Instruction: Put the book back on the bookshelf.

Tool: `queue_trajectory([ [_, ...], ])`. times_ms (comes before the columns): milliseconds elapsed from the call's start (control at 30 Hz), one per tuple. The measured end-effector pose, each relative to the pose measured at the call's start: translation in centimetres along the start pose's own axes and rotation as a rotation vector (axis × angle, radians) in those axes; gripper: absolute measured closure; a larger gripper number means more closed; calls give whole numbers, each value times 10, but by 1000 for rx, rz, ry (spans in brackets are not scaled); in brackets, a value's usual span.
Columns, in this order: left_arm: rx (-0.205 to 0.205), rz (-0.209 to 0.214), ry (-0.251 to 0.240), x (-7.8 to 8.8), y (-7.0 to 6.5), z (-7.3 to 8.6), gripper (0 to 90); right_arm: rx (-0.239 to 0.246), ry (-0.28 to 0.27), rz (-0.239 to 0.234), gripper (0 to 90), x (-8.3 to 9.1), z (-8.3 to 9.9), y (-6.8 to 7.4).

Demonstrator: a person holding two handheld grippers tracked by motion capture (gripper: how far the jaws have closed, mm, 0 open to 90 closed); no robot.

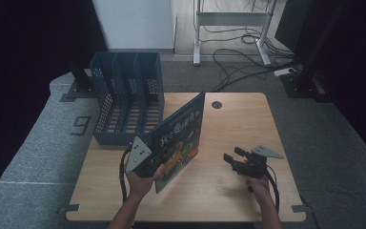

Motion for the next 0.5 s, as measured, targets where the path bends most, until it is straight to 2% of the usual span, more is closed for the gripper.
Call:
queue_trajectory([
  [500, 4, -39, -34, 16, 19, -16, 819, -1, 15, 5, 309, -2, 3, -1],
])
Point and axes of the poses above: each handheld gripper's, and its own axes: x roughly backward along the jaws, z roughly out of its underside, y roughly to its left, the point moved 7 cm from there along -x, roughly forward along the jaws, and after that the axes turned 5 degrees about -x, right-handed, at the moved point
